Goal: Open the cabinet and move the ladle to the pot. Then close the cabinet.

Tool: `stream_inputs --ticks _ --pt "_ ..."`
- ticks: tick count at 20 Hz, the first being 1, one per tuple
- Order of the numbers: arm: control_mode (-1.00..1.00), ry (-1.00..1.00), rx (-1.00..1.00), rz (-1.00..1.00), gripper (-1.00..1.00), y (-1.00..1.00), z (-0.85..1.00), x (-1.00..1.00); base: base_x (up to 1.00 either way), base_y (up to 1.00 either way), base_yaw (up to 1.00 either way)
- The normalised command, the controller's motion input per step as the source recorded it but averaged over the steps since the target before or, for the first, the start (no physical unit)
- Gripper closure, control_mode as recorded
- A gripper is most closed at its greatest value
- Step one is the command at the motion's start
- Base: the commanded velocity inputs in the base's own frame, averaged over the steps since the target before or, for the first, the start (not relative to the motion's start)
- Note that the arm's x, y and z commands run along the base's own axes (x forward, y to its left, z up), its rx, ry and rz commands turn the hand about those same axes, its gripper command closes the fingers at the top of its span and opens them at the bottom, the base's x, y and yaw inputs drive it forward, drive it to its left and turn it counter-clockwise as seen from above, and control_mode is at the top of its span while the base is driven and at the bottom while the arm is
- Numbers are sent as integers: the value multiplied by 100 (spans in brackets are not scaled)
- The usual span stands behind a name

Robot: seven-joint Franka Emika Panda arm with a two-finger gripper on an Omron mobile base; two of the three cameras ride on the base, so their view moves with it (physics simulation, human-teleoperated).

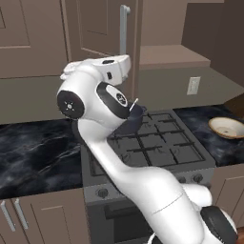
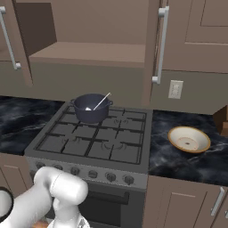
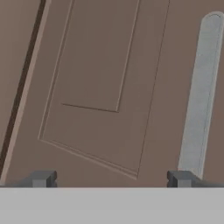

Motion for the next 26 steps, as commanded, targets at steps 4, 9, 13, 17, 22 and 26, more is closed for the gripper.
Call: stream_inputs --ticks 4,9,13,17,22,26 --pt "-100 0 0 -12 -100 -21 22 98 0 0 0" --pt "-100 2 0 -10 -100 -36 18 95 0 0 0" --pt "-100 8 3 -4 -100 -53 19 94 0 0 0" --pt "-100 14 14 1 -100 -53 15 100 0 0 0" --pt "-100 11 22 11 -100 -56 10 100 0 0 0" --pt "-100 7 25 20 -100 -58 0 100 0 0 0"
